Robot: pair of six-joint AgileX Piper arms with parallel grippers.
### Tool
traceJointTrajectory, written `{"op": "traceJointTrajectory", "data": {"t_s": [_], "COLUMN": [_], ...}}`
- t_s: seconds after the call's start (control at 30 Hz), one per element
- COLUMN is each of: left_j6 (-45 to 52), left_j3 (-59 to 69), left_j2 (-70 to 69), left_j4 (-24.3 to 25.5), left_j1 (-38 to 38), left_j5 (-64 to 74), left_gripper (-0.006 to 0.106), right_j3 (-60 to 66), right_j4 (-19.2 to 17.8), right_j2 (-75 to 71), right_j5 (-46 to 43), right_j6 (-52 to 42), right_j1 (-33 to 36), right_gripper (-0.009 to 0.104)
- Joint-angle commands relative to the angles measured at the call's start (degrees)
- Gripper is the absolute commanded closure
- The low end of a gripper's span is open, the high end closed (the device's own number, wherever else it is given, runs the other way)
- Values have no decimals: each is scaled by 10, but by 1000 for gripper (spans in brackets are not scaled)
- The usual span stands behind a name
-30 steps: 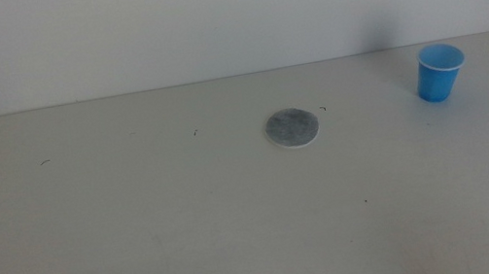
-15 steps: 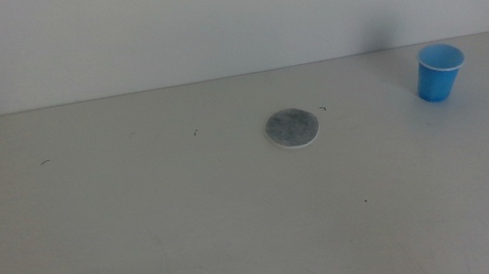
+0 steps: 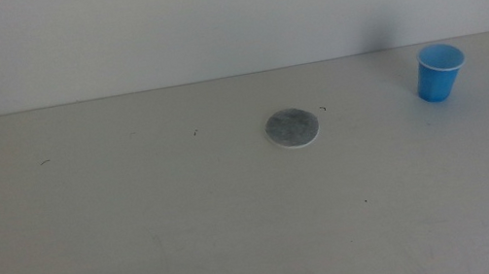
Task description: Place an empty cup on a cup mat.
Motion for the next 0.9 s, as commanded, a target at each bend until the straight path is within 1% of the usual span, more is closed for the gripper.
{"op": "traceJointTrajectory", "data": {"t_s": [0.0, 0.07, 0.23, 0.43, 0.63, 0.77, 0.87], "left_j6": [-6, -6, -6, -6, -6, -6, -6], "left_j3": [-3, -3, -3, -3, -3, -3, -3], "left_j2": [-8, -8, -8, -8, -8, -8, -8], "left_j4": [2, 2, 2, 2, 2, 2, 2], "left_j1": [0, 0, 0, 0, 0, 0, 0], "left_j5": [-40, -39, -38, -38, -38, -38, -38], "left_gripper": [-5, -5, -5, -5, -5, -5, -5], "right_j3": [-63, -97, -188, -283, -376, -444, -496], "right_j4": [-8, -6, -4, -4, 1, 7, 22], "right_j2": [38, 68, 136, 216, 295, 352, 394], "right_j5": [-41, -31, 37, 59, 119, 171, 192], "right_j6": [-6, -1, 3, 3, 5, 16, 32], "right_j1": [1, 1, 1, 1, 1, 1, 1], "right_gripper": [1, 1, 1, 1, 1, 1, 1]}}
